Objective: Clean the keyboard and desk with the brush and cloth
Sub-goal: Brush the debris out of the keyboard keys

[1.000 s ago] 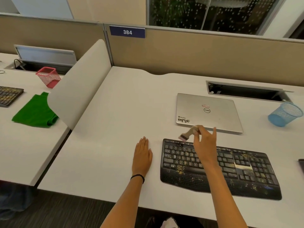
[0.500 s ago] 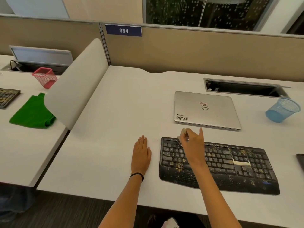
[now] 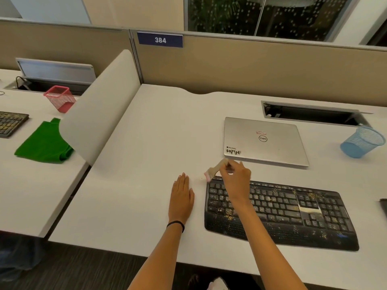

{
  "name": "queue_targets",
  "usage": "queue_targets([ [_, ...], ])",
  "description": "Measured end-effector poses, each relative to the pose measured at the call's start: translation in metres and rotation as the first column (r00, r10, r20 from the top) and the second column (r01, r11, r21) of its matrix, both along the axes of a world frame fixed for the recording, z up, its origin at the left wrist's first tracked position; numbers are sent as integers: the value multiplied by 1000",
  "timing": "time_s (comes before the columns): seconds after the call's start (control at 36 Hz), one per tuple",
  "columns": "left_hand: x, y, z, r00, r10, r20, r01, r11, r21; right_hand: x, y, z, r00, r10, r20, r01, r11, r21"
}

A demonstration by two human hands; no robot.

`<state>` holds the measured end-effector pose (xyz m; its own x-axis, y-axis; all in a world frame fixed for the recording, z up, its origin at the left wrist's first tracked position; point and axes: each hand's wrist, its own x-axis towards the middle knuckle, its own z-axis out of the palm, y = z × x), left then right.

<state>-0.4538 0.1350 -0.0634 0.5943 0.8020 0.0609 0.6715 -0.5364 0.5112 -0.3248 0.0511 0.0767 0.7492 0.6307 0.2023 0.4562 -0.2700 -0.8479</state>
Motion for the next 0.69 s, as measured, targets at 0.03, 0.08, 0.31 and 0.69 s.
queue_targets([
  [0.03,0,0,0,1000,-3,4,3,1000,0,3,-3,2,1000,-28,1,28,999,25],
  [0.08,0,0,1,1000,-9,6,9,1000,0,9,-12,6,996,-81,44,79,996,50],
  [0.31,-1,0,-1,1000,-18,-4,18,1000,6,31,-42,-9,937,-109,332,162,977,-137],
  [0.69,-1,1,-1,1000,-11,-15,11,1000,2,23,-30,0,998,-57,16,56,998,42],
])
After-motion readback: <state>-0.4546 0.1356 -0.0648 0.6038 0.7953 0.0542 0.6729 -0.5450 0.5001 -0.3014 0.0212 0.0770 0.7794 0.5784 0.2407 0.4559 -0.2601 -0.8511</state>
